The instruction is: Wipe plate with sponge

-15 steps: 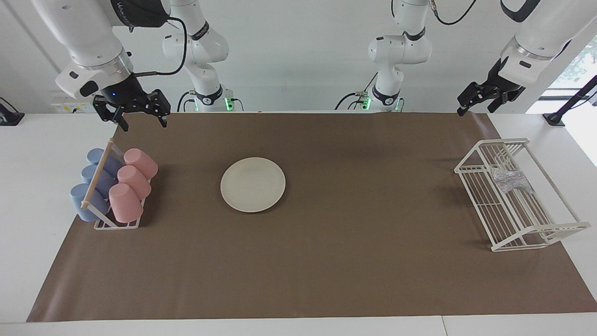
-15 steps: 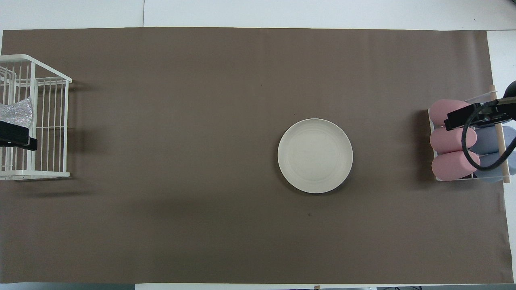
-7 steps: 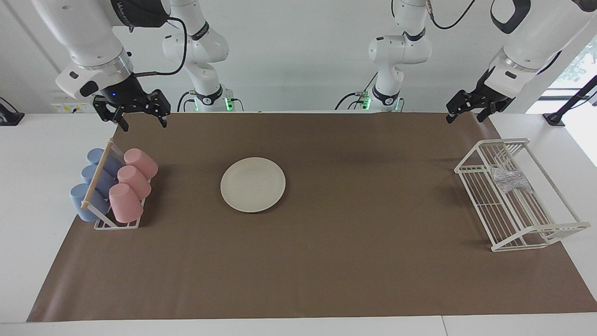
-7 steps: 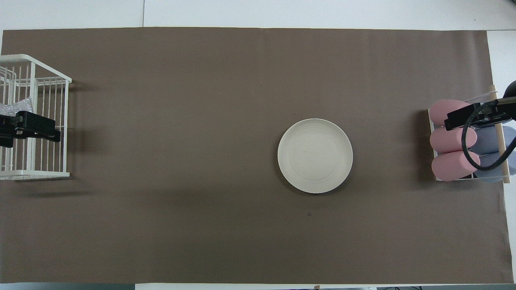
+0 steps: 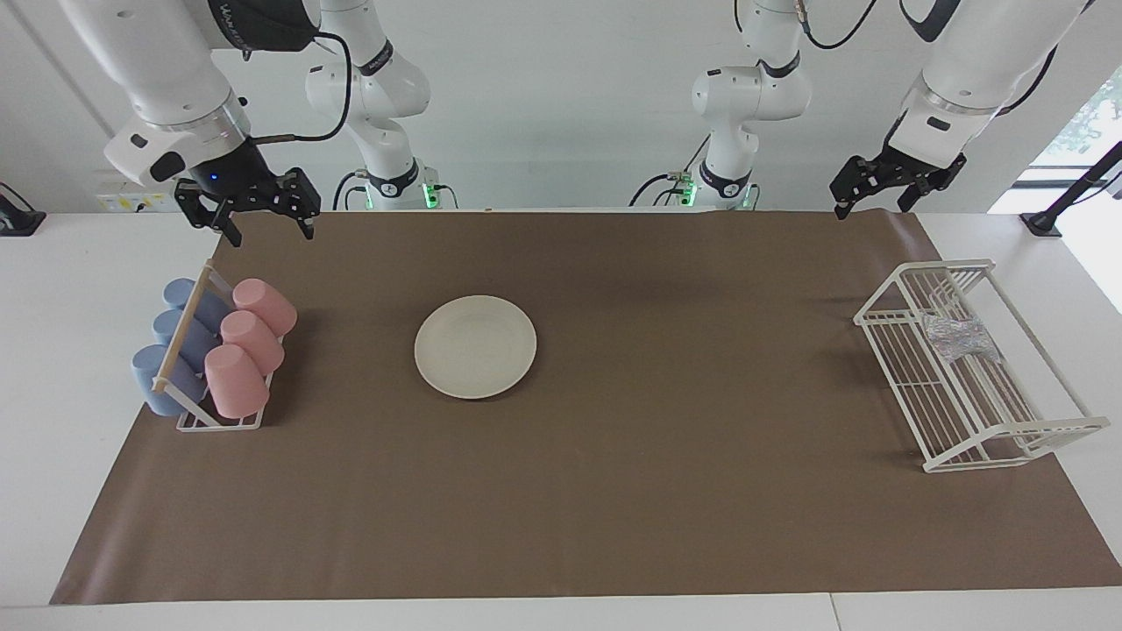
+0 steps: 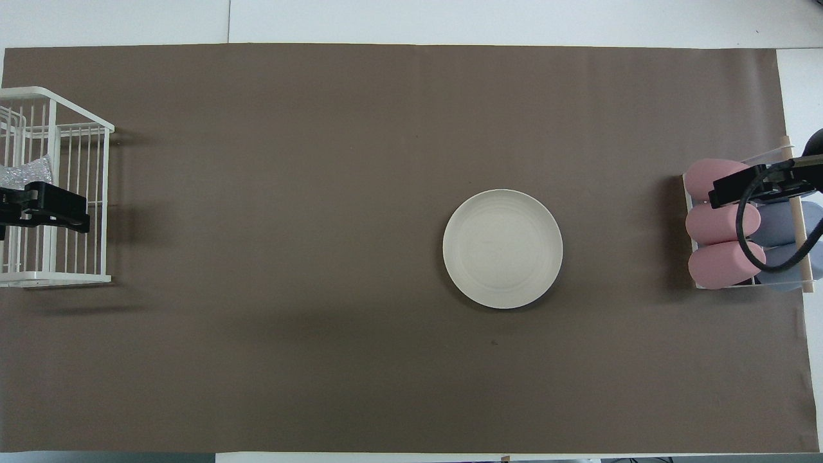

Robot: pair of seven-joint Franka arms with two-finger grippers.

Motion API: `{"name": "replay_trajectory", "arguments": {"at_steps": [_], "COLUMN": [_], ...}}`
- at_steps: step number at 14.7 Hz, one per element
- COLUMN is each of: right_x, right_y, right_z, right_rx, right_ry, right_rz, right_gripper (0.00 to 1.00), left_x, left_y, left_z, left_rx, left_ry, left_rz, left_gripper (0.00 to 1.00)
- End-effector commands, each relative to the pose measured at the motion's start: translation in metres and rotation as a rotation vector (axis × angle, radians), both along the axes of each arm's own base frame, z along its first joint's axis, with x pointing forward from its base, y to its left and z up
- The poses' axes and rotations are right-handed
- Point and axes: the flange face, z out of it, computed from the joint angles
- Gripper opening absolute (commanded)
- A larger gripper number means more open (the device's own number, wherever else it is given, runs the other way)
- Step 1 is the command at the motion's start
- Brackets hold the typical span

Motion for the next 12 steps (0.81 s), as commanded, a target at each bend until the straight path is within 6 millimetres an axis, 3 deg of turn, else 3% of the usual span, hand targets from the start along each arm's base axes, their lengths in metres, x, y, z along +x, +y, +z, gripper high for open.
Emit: {"name": "replay_trajectory", "arguments": {"at_steps": [1, 12], "right_x": [0.0020, 0.0018], "right_y": [0.0015, 0.0015], "right_z": [0.0019, 0.0018], "right_rx": [0.006, 0.006], "right_ry": [0.004, 0.006], "right_rz": [-0.021, -0.021], "right_gripper": [1.00, 1.00], "left_x": [-0.0010, 0.0064], "left_y": [0.0079, 0.0079], "left_z": [-0.0088, -0.0011], "left_rx": [-0.045, -0.053], "left_ry": [-0.022, -0.068], "left_rz": [0.030, 0.031], "left_gripper": [1.00, 1.00]}}
